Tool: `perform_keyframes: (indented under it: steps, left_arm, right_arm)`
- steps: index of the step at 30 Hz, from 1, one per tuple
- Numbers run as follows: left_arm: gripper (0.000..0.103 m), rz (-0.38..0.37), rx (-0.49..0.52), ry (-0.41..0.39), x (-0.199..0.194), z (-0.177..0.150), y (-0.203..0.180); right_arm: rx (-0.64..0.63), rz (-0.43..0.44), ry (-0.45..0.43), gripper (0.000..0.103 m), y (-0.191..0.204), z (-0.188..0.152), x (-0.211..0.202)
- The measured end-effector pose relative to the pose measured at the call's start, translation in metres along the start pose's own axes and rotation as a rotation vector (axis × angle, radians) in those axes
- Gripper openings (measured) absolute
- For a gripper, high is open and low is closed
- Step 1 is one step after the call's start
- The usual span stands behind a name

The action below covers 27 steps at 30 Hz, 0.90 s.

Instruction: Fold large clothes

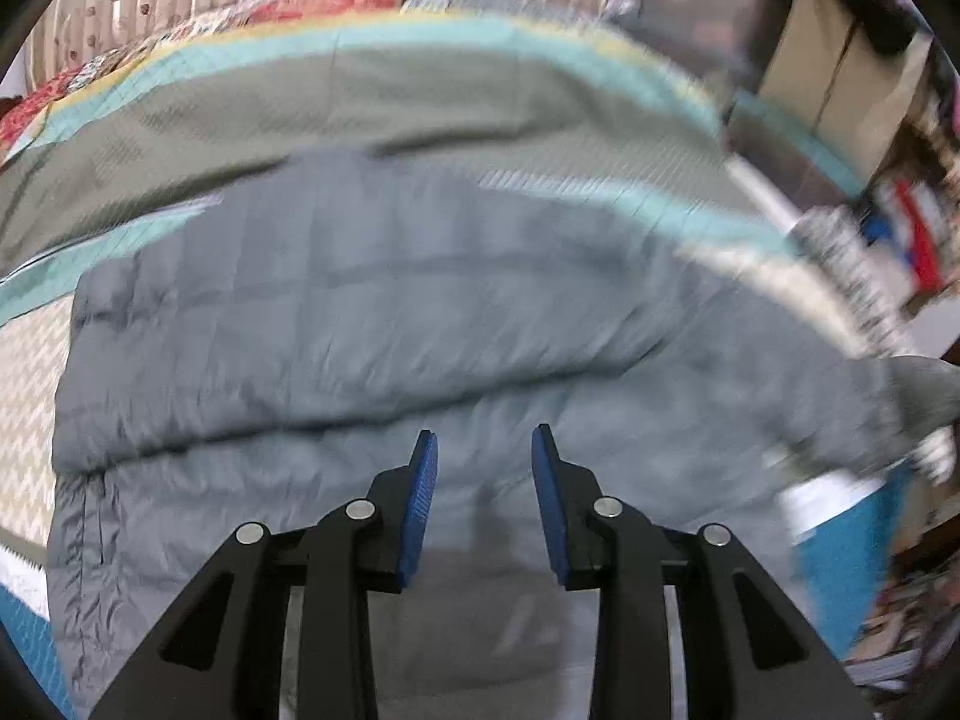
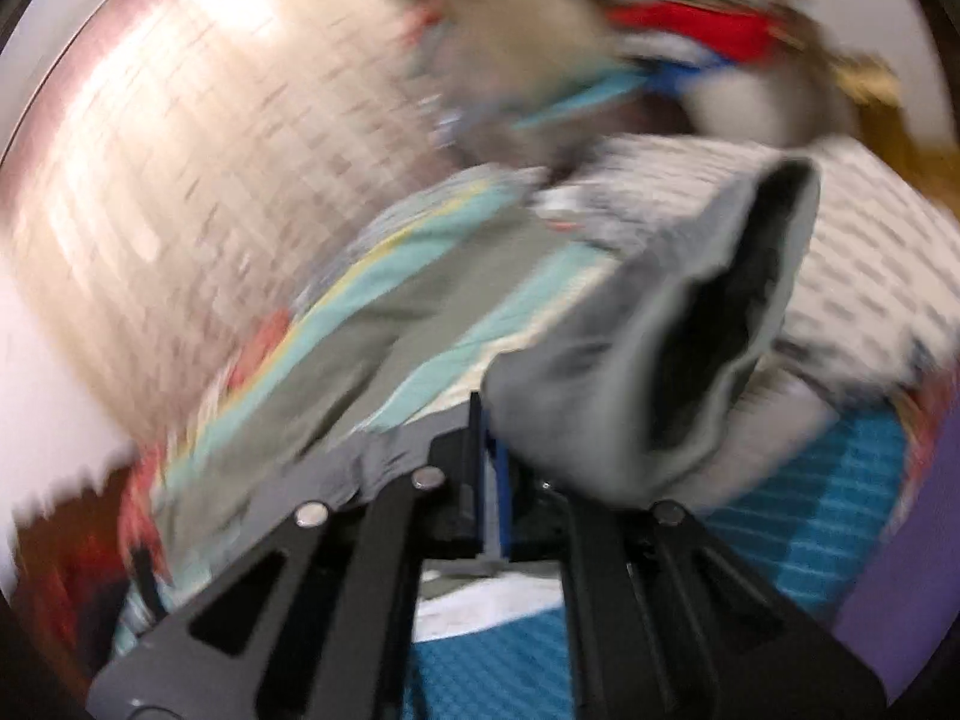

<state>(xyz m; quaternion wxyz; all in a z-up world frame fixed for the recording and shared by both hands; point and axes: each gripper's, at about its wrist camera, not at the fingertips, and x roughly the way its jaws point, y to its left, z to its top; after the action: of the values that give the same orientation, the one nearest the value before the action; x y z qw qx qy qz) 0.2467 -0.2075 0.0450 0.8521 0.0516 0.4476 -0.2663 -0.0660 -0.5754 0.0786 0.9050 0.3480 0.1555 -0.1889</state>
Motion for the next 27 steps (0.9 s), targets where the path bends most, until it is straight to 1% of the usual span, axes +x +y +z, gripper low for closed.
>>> perform_keyframes:
  steps: [1, 2, 3, 5, 6, 8, 10, 13, 14, 15, 17, 21, 24, 27]
  left_arm:
    - [0.052, -0.031, -0.001, -0.017, -0.009, 0.007, -0.003]
    - [0.055, -0.073, 0.000, -0.032, -0.019, 0.015, -0.006]
    - [0.059, -0.109, 0.002, -0.042, -0.026, 0.022, -0.009]
    - [0.065, -0.176, 0.008, -0.062, -0.039, 0.034, -0.015]
    - [0.067, -0.197, 0.011, -0.066, -0.043, 0.034, -0.018]
    - [0.072, -0.258, 0.014, -0.047, -0.042, 0.037, -0.022]
    - [0.076, -0.319, -0.004, 0.010, -0.031, 0.037, -0.024]
    - [0.076, -0.387, -0.068, 0.087, -0.014, 0.033, -0.020]
    - [0.076, -0.433, -0.119, 0.115, -0.008, 0.030, -0.014]
    - [0.076, -0.465, -0.161, 0.129, -0.003, 0.027, -0.009]
    - [0.076, -0.501, -0.223, 0.136, 0.005, 0.024, 0.000]
    - [0.077, -0.527, -0.290, 0.166, 0.020, 0.024, 0.012]
    - [0.077, -0.562, -0.324, 0.191, 0.031, 0.024, 0.015]
    - [0.077, -0.559, -0.336, 0.220, 0.043, 0.022, 0.014]
  right_arm:
    - [-0.113, 0.010, 0.033, 0.003, 0.035, -0.005, 0.014]
    - [-0.195, 0.014, 0.054, 0.003, 0.060, -0.013, 0.025]
    - [-0.270, 0.021, 0.075, 0.003, 0.082, -0.022, 0.036]
    - [-0.417, 0.040, 0.129, 0.003, 0.124, -0.046, 0.056]
    - [-0.500, 0.045, 0.157, 0.003, 0.145, -0.063, 0.066]
    - [-0.649, 0.034, 0.197, 0.003, 0.177, -0.099, 0.085]
    - [-0.744, 0.000, 0.219, 0.003, 0.193, -0.130, 0.098]
    - [-0.822, -0.051, 0.242, 0.003, 0.200, -0.158, 0.110]
    - [-0.841, -0.064, 0.246, 0.003, 0.201, -0.164, 0.113]
    - [-0.860, -0.076, 0.250, 0.003, 0.203, -0.168, 0.117]
    - [-0.901, -0.101, 0.260, 0.003, 0.205, -0.177, 0.122]
    - [-0.937, -0.121, 0.268, 0.002, 0.199, -0.187, 0.129]
    - [-0.916, -0.123, 0.265, 0.002, 0.196, -0.184, 0.133]
    - [-0.897, -0.124, 0.243, 0.002, 0.197, -0.180, 0.130]
